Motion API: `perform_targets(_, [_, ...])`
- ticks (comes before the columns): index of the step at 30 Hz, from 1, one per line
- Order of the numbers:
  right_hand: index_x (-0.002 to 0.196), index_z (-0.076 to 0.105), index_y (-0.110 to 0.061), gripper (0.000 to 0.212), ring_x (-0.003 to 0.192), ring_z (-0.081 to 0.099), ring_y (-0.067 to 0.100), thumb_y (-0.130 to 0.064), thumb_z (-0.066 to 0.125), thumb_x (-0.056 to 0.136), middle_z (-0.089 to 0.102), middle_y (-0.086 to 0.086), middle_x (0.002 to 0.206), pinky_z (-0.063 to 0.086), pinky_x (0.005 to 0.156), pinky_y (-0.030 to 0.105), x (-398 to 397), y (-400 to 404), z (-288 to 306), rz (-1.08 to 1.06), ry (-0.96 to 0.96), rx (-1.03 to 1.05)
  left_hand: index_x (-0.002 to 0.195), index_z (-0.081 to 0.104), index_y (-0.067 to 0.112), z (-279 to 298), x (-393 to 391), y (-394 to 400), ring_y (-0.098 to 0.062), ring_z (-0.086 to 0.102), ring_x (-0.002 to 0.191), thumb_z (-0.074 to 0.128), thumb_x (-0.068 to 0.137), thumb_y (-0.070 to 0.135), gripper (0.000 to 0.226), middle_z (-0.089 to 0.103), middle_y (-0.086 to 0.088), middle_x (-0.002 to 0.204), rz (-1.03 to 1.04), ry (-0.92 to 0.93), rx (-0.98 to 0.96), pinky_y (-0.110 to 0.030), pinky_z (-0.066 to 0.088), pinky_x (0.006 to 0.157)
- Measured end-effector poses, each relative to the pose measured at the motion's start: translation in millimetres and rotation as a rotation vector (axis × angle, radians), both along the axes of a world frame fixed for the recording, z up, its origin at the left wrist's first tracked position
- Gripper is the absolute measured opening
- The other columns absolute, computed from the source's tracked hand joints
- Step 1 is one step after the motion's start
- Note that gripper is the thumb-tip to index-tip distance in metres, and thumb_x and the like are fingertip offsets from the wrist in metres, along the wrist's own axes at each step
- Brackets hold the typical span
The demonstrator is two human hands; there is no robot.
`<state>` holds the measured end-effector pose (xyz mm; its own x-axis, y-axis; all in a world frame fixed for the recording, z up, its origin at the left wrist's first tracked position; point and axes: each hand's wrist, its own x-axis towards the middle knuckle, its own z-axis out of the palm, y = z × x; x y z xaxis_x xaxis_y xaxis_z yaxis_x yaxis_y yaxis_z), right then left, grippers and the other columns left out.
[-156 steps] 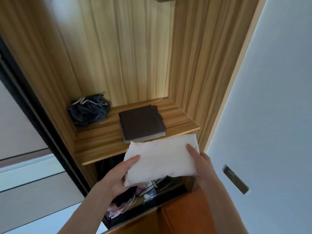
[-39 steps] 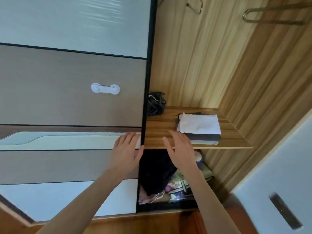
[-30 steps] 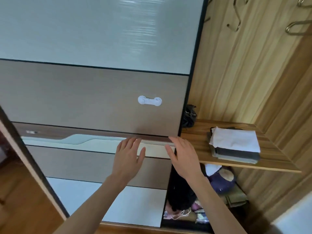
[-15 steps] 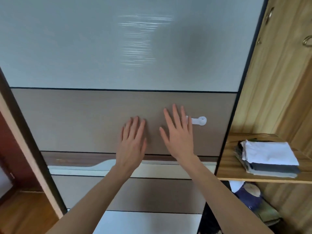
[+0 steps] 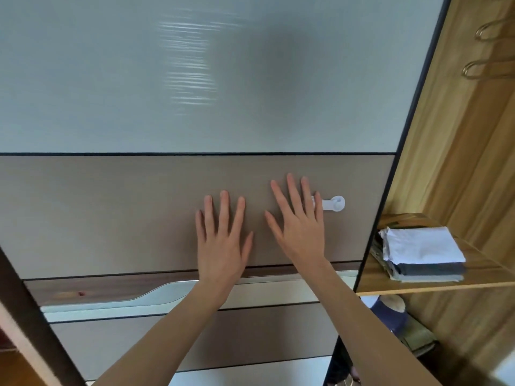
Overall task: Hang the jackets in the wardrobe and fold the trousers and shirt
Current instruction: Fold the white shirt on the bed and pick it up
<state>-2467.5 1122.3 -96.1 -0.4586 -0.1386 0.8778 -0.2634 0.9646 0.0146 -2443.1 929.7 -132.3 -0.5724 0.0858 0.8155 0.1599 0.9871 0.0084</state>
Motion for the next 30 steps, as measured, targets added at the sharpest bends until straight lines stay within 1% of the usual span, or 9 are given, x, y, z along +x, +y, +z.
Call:
perform_targets(3, [0.166,0.017,-0.035,0.067,0.162,0.007,0.026,-0.056,0.043,0.108,0.01,-0.001,0.175,0.014,0.129,0.052,-1.2,19.0,-0.3,-0.019,-0.005,0.014,0.168,0.012,0.022,-2.0,-4.9,16.2,-0.046,-0.001,0.159,0.043,0.104,0.052,0.077,0.0,-0.014,0.175,-0.051,0.014,0.01,-0.061,0.009,0.128])
perform_targets(7, [0.166,0.015,-0.034,0.066,0.161,0.007,0.026,-0.054,0.042,0.109,0.012,0.001,0.174,0.017,0.128,0.052,-2.2,47.4,-0.1,-0.048,-0.001,0.027,0.168,0.013,0.022,-3.8,-11.4,42.4,-0.046,0.0,0.159,0.042,0.105,0.051,0.075,0.0,-0.013,0.175,-0.092,0.043,0.005,-0.06,0.006,0.128])
perform_targets(11, [0.166,0.015,-0.034,0.066,0.162,0.006,0.025,-0.053,0.042,0.109,0.01,0.0,0.174,0.012,0.129,0.049,-3.1,84.4,1.2,-0.082,-0.012,0.039,0.168,0.014,0.023,-4.5,-16.4,76.8,-0.045,0.0,0.159,0.04,0.106,0.052,0.073,0.002,-0.013,0.175,-0.127,0.061,0.0,-0.06,0.003,0.129])
perform_targets(14, [0.166,0.016,-0.033,0.065,0.161,0.008,0.026,-0.053,0.041,0.109,0.012,0.001,0.174,0.012,0.129,0.048,-3.6,114.9,1.5,-0.105,0.007,0.047,0.168,0.014,0.024,-6.5,-20.2,104.4,-0.044,0.0,0.16,0.04,0.106,0.052,0.072,0.004,-0.013,0.175,-0.141,0.065,-0.012,-0.062,0.004,0.128])
perform_targets(17, [0.166,0.013,-0.033,0.067,0.162,0.006,0.026,-0.054,0.041,0.109,0.006,-0.001,0.174,0.009,0.129,0.047,-6.4,149.3,1.3,-0.107,0.011,0.058,0.168,0.014,0.025,-7.6,-25.5,134.3,-0.042,0.001,0.16,0.039,0.107,0.051,0.071,0.004,-0.011,0.175,-0.154,0.078,-0.026,-0.064,0.005,0.127])
perform_targets(19, [0.166,0.011,-0.033,0.068,0.162,0.007,0.026,-0.053,0.041,0.109,0.004,-0.001,0.175,0.011,0.129,0.049,-9.0,173.6,0.1,-0.105,0.014,0.066,0.167,0.015,0.025,-7.9,-27.5,156.3,-0.041,0.001,0.16,0.039,0.107,0.051,0.07,0.005,-0.01,0.175,-0.164,0.085,-0.026,-0.064,0.005,0.127])
perform_targets(24, [0.166,0.015,-0.032,0.066,0.161,0.013,0.029,-0.051,0.042,0.109,0.015,0.003,0.173,0.022,0.126,0.055,-16.7,231.8,-2.1,-0.117,0.052,0.049,0.167,0.017,0.026,-7.1,-32.2,215.0,-0.038,-0.001,0.161,0.041,0.107,0.048,0.069,0.006,-0.009,0.175,-0.177,0.097,-0.029,-0.062,0.003,0.128])
perform_targets(30, [0.166,0.016,-0.03,0.067,0.161,0.012,0.03,-0.051,0.043,0.109,0.019,0.007,0.173,0.021,0.127,0.056,-23.3,306.5,-2.8,-0.124,0.036,0.064,0.167,0.017,0.027,-7.3,-40.9,283.1,-0.037,-0.002,0.161,0.043,0.107,0.047,0.069,0.006,-0.008,0.176,-0.183,0.117,-0.063,-0.06,0.003,0.128])
